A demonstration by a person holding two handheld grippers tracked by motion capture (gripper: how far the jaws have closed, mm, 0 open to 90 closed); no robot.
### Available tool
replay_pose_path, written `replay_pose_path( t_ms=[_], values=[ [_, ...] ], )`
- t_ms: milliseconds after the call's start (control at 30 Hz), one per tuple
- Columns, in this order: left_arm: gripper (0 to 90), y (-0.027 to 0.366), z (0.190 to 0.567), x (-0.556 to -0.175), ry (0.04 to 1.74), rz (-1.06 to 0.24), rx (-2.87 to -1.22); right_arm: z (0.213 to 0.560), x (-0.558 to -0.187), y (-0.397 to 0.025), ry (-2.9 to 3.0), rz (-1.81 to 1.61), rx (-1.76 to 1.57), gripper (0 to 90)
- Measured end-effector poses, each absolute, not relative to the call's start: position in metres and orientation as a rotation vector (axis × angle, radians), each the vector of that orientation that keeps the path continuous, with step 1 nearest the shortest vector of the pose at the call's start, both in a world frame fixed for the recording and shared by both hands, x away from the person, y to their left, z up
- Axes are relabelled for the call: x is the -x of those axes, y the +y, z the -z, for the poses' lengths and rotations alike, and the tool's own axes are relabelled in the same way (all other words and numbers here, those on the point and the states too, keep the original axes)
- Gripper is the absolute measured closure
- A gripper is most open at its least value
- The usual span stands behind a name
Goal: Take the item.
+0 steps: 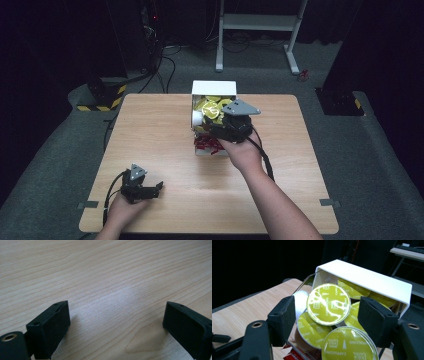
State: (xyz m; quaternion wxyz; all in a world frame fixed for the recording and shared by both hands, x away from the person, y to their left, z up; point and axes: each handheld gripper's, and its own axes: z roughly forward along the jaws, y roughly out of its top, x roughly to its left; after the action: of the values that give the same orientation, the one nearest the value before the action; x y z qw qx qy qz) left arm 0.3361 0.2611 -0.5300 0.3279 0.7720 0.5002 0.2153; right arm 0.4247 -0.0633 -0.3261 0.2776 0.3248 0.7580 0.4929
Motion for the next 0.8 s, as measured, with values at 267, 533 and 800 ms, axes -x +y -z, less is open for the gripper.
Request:
replay_pose_path(
  t_ms=[267, 533, 800],
  values=[
    [7.7, 0.261, 0.53, -0.336, 1.31, -0.564, -2.021, 0.326, -0.434, -0.058, 2.036, -1.301, -0.883, 30.6],
    [7.7, 0.261, 0.53, -0.336, 1.31, -0.564, -2.021, 0.324, -0.44, -0.053, 2.039, -1.279, -0.883, 29.7],
    [7.8, 0.261, 0.53, -0.336, 1.31, -0.565, -2.022, 0.327, -0.446, -0.045, 2.057, -1.246, -0.88, 28.9]
  ],
)
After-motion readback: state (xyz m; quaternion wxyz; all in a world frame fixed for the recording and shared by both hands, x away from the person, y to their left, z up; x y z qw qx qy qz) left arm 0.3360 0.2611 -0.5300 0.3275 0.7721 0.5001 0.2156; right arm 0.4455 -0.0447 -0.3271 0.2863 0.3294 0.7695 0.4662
